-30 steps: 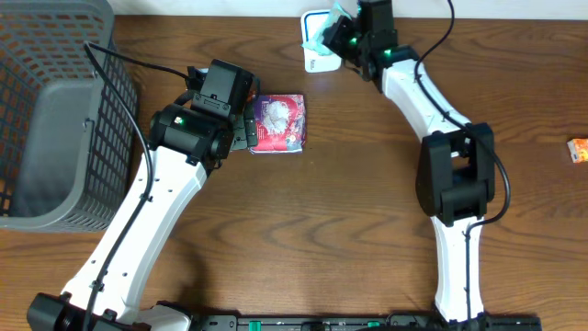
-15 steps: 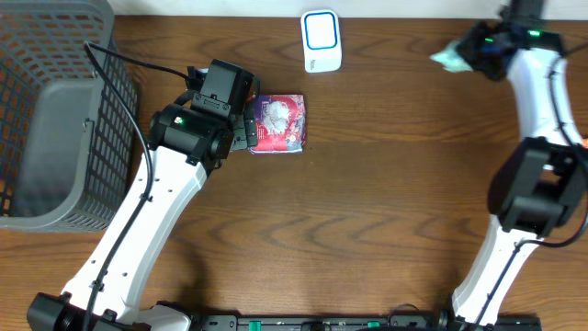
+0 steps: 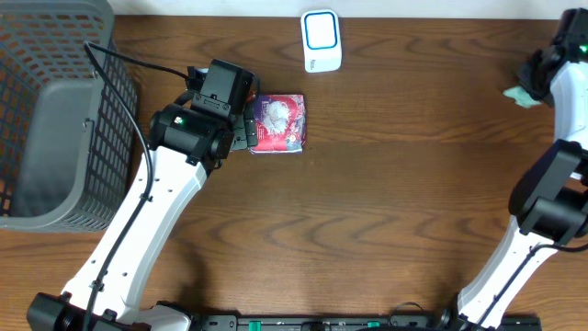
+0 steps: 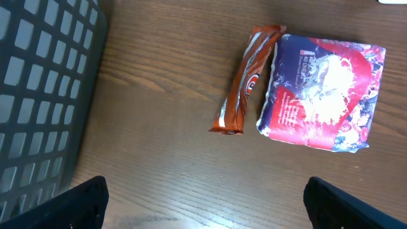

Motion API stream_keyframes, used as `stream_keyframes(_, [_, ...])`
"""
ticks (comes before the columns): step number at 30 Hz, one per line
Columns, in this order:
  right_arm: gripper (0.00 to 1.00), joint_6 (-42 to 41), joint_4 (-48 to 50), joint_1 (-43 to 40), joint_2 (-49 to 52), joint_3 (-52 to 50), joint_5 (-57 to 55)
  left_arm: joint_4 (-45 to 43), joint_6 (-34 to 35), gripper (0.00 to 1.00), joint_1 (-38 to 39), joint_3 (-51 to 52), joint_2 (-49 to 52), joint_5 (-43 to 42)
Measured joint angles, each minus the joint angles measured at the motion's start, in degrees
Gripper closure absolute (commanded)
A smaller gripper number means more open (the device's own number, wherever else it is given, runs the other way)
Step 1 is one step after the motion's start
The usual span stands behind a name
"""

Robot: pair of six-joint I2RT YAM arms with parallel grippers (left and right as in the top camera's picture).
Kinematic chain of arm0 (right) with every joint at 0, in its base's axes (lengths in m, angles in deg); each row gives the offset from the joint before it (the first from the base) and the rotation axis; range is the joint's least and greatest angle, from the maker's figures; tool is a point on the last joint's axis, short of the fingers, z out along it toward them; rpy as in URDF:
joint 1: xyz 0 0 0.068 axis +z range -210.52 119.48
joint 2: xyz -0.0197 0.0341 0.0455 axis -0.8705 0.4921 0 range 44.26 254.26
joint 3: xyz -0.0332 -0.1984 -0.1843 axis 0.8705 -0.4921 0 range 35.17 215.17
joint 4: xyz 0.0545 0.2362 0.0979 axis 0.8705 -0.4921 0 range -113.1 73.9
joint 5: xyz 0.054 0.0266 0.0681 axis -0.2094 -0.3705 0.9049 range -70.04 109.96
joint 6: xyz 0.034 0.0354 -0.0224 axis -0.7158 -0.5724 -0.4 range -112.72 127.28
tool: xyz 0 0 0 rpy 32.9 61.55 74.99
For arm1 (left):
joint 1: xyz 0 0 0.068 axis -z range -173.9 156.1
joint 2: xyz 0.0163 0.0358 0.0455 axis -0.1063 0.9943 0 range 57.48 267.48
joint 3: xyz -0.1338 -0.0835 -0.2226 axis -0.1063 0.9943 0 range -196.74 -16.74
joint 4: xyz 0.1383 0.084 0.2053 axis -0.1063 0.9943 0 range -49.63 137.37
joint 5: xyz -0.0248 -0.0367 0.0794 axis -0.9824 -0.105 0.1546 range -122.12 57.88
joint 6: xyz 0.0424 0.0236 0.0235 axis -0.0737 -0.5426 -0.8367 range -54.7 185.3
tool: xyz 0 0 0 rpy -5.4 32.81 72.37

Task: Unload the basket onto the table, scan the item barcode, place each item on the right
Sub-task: 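Carry the green pouch to the far right and release it, then reach the right gripper to the pink-purple bag and grasp it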

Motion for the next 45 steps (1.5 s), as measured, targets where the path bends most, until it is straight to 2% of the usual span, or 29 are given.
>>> stream_keyframes(1, [0.52,0.4,-0.2,-0.6,0.0,0.0,-1.0,0.0,0.0,0.02,0.0,0.0,0.0,0.0])
stream_keyframes(5, [0.34,0.7,-1.8,-3.0,0.0,0.0,-3.2,0.0,0.0,0.02,0.0,0.0,0.0,0.0])
stream_keyframes(7, [0.29,0.8,-2.9,-4.0,0.0,0.0,-3.9,0.0,0.0,0.02,0.0,0.0,0.0,0.0])
stream_keyframes(16, [0.31,2.6,-4.6,-3.7,0.0,0.0,-0.8,0.0,0.0,0.02,0.0,0.0,0.0,0.0])
stream_keyframes(22, [0.29,3.5,-3.6,-1.4,-1.5,0.0,12.1,0.0,0.0,0.02,0.0,0.0,0.0,0.0])
stream_keyframes(23, [0.07,3.5,-3.6,-0.8,-2.0,0.0,15.6,0.0,0.0,0.02,0.0,0.0,0.0,0.0])
stream_keyframes(24, [0.01,3.5,-3.7,-0.2,-2.4,0.0,18.5,0.0,0.0,0.02,0.0,0.0,0.0,0.0])
stream_keyframes(28, [0.01,3.7,-6.5,3.0,-3.4,0.1,29.2,0.0,0.0,0.02,0.0,0.0,0.0,0.0])
stream_keyframes(32, [0.01,3.7,-9.5,7.4,-3.4,0.1,34.2,0.0,0.0,0.02,0.0,0.0,0.0,0.0])
stream_keyframes(45, [0.01,2.9,-10.6,20.7,-3.4,0.1,37.4,0.0,0.0,0.02,0.0,0.0,0.0,0.0])
